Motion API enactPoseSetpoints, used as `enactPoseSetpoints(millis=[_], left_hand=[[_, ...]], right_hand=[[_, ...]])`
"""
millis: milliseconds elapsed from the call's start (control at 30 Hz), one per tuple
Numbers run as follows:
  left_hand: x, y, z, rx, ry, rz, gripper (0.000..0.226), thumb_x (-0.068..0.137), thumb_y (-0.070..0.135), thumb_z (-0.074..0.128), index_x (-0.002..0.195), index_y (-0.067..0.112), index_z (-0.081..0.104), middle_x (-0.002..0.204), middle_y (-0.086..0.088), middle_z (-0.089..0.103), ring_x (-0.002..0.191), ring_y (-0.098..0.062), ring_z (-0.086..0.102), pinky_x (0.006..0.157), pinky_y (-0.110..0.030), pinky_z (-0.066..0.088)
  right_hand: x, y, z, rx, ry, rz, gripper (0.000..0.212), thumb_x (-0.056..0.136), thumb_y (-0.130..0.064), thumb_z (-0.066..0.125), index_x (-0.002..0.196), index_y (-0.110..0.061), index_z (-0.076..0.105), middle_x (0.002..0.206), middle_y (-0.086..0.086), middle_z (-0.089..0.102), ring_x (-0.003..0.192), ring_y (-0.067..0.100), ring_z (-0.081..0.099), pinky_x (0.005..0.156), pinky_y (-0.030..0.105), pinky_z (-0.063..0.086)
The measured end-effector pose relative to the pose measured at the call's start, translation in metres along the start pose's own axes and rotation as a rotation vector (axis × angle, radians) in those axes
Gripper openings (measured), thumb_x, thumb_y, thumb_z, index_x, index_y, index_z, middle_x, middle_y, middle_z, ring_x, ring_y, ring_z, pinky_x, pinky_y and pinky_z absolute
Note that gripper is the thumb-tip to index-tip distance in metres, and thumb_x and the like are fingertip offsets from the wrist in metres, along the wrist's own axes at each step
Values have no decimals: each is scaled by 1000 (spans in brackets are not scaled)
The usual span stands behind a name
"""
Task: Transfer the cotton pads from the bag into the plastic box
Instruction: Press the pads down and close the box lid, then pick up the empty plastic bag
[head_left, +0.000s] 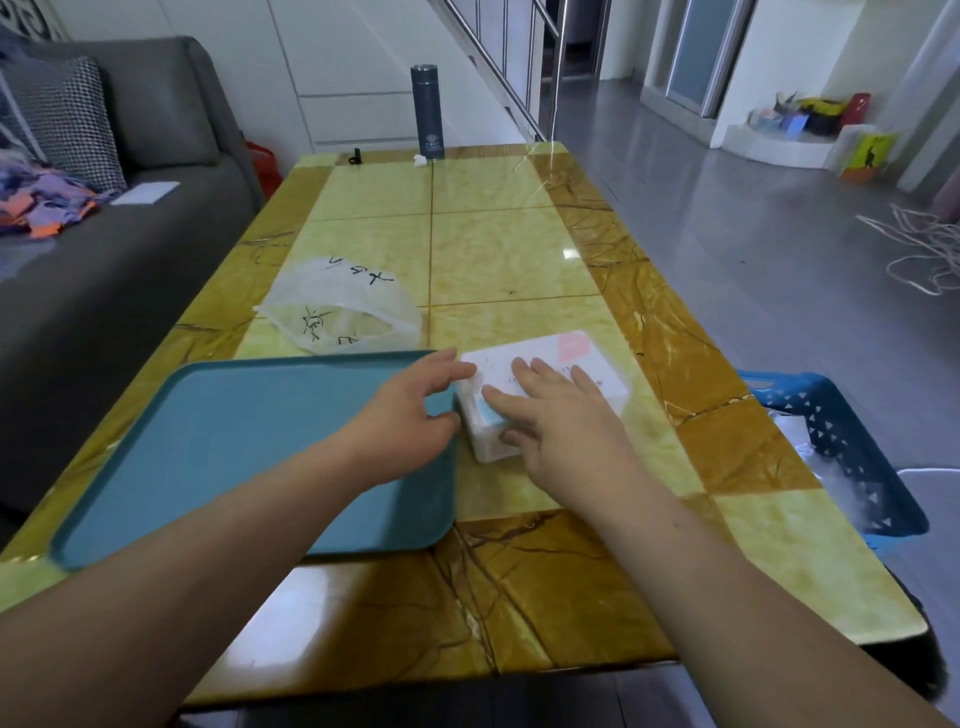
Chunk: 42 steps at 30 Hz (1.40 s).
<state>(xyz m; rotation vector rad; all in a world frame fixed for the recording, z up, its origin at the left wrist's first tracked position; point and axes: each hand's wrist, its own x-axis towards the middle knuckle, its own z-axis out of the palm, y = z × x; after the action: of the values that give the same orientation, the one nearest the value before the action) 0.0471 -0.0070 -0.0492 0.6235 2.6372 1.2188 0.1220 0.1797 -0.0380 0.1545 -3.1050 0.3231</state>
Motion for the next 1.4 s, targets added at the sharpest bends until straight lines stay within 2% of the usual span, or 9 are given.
enactPoseSetpoints(millis=[167,333,500,600,700,867,1000,1200,1400], left_hand=[[2,3,3,-6,-120,-14,72,95,-1,54,156,32,41,170,16,18,151,-9,31,113,-21,34],[24,-8,-17,-138,368,-146,38,89,4,56,116,28,69,137,6,46,90,-11,66,66,-21,52],[62,-28,-41,-247,338,-204,58,82,18,75,134,41,61,152,12,31,98,-16,68,61,-17,52],[77,-30,-44,-224,458,-329,54,84,20,77,133,36,60,144,2,34,76,-14,64,53,-20,47],[79,-38,-42,112,462,-300,65,84,23,75,142,37,48,145,2,25,82,-15,60,61,-24,43],[92,-39,-48,705,258,-191,74,87,22,69,153,34,37,163,4,20,137,-29,43,86,-42,50],[96,-45,-53,621,180,-182,62,89,13,63,149,17,46,154,-2,43,134,-29,50,101,-45,48],[77,-23,-75,447,365,31,59,96,14,61,152,7,43,160,-6,39,147,-24,38,117,-36,33],[42,58,-89,322,454,378,36,86,21,76,121,16,71,112,5,61,100,-14,61,93,-32,51]], right_hand=[[22,-7,12,-23,44,86,62,108,-27,47,163,-43,21,175,4,13,161,24,8,129,47,2],[33,-19,10,122,111,122,66,96,-24,50,159,-35,35,173,2,21,161,21,11,131,48,0],[44,-24,13,340,267,87,54,90,-17,52,143,-20,61,163,4,44,157,20,26,132,43,3],[48,-21,16,411,319,96,41,95,-9,54,132,-16,70,157,7,51,155,23,33,131,43,8],[49,-20,14,440,381,108,36,95,-7,55,125,-15,74,153,9,56,152,26,38,129,44,12],[60,-21,4,443,490,136,32,91,-5,58,114,-10,79,132,11,70,131,28,57,116,36,34],[83,-32,-11,396,331,106,37,97,-10,54,130,-18,71,138,0,65,135,22,51,113,32,38],[87,-35,-13,531,204,55,76,97,-14,61,163,-31,28,167,-6,33,153,14,31,120,37,36],[71,-38,-51,585,371,87,102,86,-39,81,165,-36,16,173,-2,20,161,19,9,128,38,19]])
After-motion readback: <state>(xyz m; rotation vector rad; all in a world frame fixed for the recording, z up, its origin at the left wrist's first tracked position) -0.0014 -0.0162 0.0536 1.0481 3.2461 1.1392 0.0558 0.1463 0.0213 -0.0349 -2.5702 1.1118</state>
